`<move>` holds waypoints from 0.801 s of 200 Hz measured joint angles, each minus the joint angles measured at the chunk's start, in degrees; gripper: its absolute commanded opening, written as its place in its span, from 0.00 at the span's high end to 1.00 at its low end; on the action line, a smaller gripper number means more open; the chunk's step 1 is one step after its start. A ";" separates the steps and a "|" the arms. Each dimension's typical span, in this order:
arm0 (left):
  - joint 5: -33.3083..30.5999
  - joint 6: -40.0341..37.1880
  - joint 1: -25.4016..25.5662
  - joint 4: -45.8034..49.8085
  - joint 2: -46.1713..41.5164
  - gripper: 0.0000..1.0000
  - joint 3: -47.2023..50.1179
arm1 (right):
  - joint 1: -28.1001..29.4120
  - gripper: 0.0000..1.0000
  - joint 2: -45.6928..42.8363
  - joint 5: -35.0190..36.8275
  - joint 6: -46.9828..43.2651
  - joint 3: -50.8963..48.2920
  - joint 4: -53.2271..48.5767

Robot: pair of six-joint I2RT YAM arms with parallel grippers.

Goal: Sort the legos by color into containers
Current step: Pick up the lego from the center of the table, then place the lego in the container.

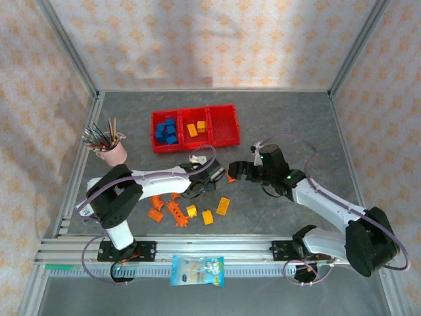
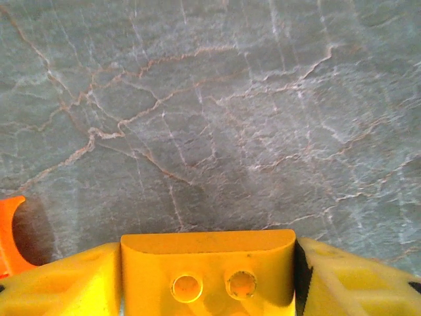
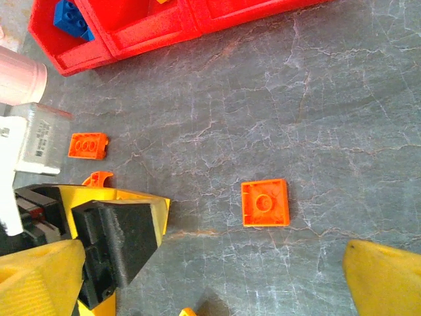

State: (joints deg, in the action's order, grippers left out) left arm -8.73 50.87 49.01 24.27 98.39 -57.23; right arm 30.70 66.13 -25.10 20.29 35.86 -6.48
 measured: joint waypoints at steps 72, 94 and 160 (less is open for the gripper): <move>-3.56 -7.28 -8.52 1.70 -2.89 0.38 -7.43 | 0.00 0.00 0.85 -0.35 0.98 3.93 1.05; -4.44 -10.40 -12.37 1.33 -2.14 0.38 -13.49 | -0.02 0.00 2.62 0.22 2.01 5.97 2.38; -5.79 -16.85 -18.80 -0.72 12.20 0.38 -31.63 | -0.90 0.00 5.46 1.18 4.15 6.93 3.56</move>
State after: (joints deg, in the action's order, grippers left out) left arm -14.52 34.02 30.22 23.55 110.59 -88.86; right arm 29.80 71.59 -23.92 24.45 42.78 -2.92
